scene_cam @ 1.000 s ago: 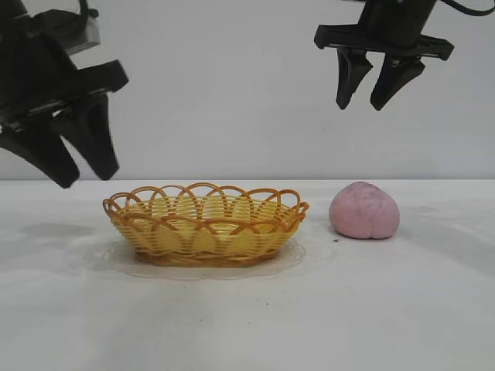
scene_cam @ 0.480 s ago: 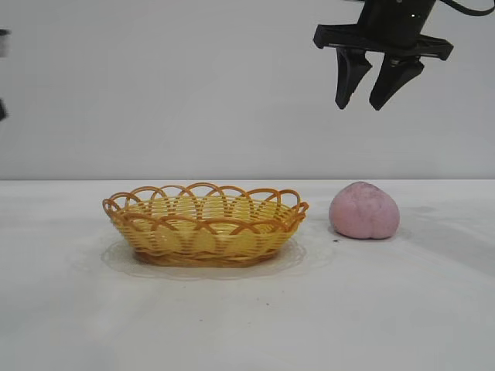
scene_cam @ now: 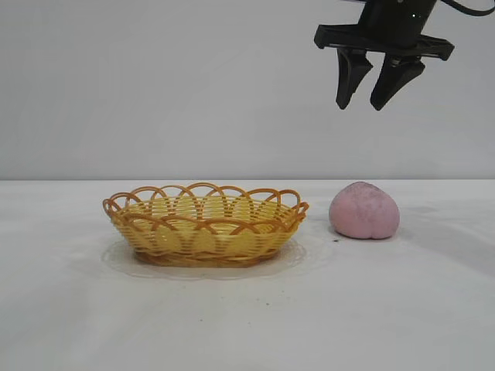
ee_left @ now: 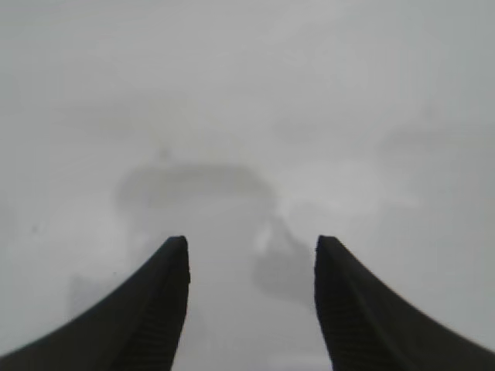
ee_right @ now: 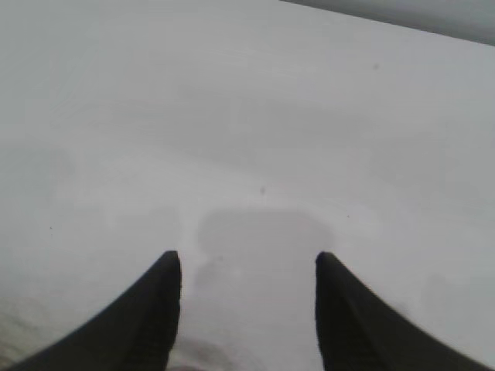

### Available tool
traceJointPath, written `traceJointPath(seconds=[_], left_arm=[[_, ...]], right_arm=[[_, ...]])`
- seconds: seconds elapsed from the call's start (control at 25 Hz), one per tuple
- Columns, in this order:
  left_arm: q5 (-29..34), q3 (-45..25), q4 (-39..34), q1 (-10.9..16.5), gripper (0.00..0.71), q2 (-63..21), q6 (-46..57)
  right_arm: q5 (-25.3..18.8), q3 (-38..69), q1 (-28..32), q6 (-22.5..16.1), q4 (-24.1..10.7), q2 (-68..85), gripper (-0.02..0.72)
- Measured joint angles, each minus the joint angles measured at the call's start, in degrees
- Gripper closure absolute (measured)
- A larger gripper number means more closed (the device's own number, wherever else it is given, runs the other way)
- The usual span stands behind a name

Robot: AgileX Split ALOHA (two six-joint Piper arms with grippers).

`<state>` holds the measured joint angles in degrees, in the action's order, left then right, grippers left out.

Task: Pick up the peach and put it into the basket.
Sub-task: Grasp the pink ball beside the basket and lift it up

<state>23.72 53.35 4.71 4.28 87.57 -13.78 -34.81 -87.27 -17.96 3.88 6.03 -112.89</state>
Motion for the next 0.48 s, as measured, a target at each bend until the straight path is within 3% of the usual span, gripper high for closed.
traceJointPath(seconds=[0.16, 0.48], left_arm=[[4.6, -0.1, 0.0, 0.0, 0.388, -12.3, 0.1], [25.8, -0.6, -3.5, 0.0, 0.388, -34.3, 5.0]], right_arm=[[-0.1, 0.0, 0.0, 0.0, 0.0, 0.0, 0.371], [-0.9, 0.0, 0.0, 0.0, 1.0, 0.0, 0.371]])
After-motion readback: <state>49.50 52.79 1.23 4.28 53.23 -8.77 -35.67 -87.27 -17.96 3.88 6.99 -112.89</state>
